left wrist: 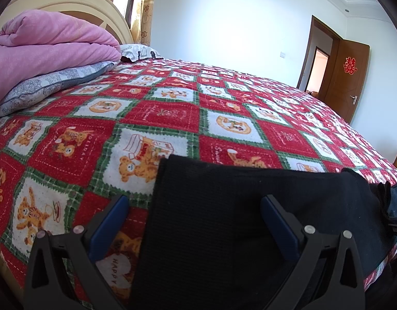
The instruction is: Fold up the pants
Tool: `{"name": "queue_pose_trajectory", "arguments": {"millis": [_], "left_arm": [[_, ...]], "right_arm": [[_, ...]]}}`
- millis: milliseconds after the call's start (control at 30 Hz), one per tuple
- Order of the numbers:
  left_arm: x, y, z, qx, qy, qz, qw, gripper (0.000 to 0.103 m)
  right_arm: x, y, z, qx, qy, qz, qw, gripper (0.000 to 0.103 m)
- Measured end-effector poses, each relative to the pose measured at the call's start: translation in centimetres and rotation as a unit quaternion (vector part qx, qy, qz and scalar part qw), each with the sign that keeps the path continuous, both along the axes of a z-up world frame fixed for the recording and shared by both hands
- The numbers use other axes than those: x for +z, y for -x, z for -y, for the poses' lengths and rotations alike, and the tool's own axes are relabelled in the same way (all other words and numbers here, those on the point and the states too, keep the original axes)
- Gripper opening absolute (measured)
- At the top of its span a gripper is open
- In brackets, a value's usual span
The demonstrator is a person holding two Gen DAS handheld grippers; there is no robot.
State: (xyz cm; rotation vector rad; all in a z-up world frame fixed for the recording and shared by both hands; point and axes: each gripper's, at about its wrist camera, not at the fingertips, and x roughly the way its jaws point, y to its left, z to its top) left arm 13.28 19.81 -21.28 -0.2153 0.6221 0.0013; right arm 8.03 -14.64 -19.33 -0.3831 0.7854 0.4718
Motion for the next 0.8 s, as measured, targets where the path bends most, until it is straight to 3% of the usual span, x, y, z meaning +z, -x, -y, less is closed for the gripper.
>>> {"name": "queue_pose_trajectory", "arguments": {"millis": [300,433,467,567,600,700,800], "left_arm": [[0.0,0.0,0.0,-0.001,0.003,0.000,1.0000,0.103],[0.2,0.1,-0.2,-0.001,0.011,-0.002,0.9999,0.103],[0.3,0.0,-0.4,0.000,0.016,-0.002,0.9999,0.103],[0.5,0.0,-0.7,0.002,0.026,0.001,0.9997,0.103],[0.5,0.1,-0.6,0.002,0.027,0.001,0.9996,0.103],[0.5,0.0,-0.7,0.002,0.028,0.001,0.9996,0.103],[0.5,0.0,-0.7,0.002,0.028,0.001,0.9996,0.103]], "right_arm": [[-0.4,0.6,-0.5,0.020,0.024,0.018,0.999,0.016],[0.2,0.4,0.2,0.021,0.003,0.011,1.000,0.017],[0.6,0.2,0.6,0.016,-0.013,0.004,1.000,0.020],[1.9,-0.5,1.9,-0.020,-0.045,0.001,0.999,0.050],[2.2,-0.6,2.1,-0.027,-0.054,0.002,0.998,0.054],[2.4,-1.1,2.3,-0.040,-0.081,-0.012,0.996,0.054],[1.5,-2.0,1.6,-0.064,-0.071,-0.029,0.995,0.054]]}}
